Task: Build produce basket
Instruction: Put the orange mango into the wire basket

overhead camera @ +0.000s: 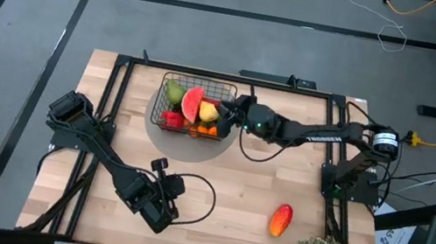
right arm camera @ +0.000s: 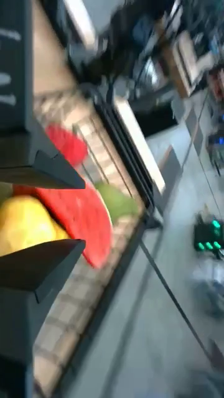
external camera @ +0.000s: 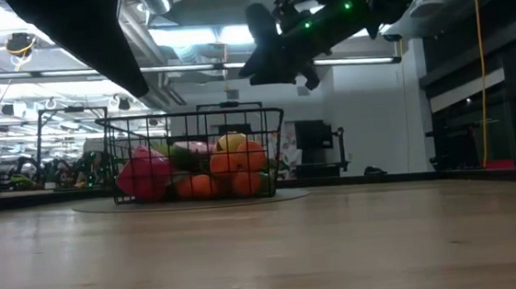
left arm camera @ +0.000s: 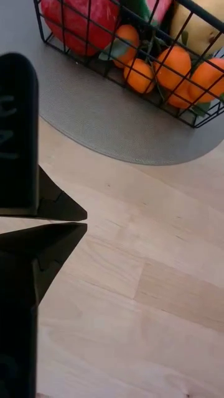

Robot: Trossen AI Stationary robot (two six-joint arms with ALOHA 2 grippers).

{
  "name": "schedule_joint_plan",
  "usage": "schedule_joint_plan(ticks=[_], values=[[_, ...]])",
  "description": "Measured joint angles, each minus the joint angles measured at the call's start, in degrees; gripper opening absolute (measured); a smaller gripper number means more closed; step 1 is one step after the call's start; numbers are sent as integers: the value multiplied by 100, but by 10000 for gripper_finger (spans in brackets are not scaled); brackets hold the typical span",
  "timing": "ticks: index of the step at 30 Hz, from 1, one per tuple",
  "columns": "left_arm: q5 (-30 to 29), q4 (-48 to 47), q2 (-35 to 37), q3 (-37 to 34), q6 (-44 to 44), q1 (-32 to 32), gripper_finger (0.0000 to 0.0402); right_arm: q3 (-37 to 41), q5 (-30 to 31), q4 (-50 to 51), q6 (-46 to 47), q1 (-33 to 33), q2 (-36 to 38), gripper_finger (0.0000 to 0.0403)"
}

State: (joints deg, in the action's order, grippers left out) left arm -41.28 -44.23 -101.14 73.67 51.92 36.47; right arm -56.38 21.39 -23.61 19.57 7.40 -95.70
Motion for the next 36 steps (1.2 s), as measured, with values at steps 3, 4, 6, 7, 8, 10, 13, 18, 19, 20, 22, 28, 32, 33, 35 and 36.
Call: schedule_joint_plan(ticks=[3, 4, 6, 7, 8, 10, 13, 18, 19, 20, 22, 28, 32, 33, 35, 36], values=[[0, 0, 0, 0, 2, 0, 14, 0, -783, 3, 349, 7, 0, 141], [1, 0, 0, 0, 4, -2, 14, 0, -1159, 4, 493, 5, 0, 141], [1, 0, 0, 0, 5, -1, 14, 0, -1980, 23, 791, 0, 0, 139], [2, -2, 0, 0, 7, 0, 14, 0, -2378, 48, 943, -7, 0, 139], [2, -2, 0, 0, 9, -2, 14, 0, -2807, 104, 1089, -7, 2, 138], [2, -1, 0, 0, 18, 0, 14, 0, -3678, 297, 1402, -4, 4, 138], [2, -2, 0, 0, 18, 0, 14, 0, -4979, 714, 1878, -50, 5, 138], [2, 0, 0, 0, 18, 0, 14, 0, -6389, 1932, 2048, -369, 9, 138], [2, 0, 0, 0, 18, 0, 14, 0, -6475, 2234, 2050, -436, 9, 138], [2, 0, 0, 0, 18, 0, 14, 0, -6507, 2561, 2051, -503, 9, 138], [2, 0, 0, 0, 18, 0, 14, 0, -6505, 3266, 2077, -630, 9, 138], [2, 22, 0, 0, 18, 0, 14, 0, -6431, 5783, 2472, -1002, 9, 138], [2, 29, -2, 0, 18, -9, 14, 0, -6123, 6911, 2782, -1232, 9, 138], [2, 33, 0, 0, 18, -15, 14, 0, -6107, 7157, 2840, -1286, 9, 138], [0, 40, -2, 0, 18, -17, 14, 0, -6111, 7544, 3017, -1387, 9, 138], [-7, 39, -1, 0, 15, -19, 14, 0, -6115, 7710, 3127, -1417, 9, 138]])
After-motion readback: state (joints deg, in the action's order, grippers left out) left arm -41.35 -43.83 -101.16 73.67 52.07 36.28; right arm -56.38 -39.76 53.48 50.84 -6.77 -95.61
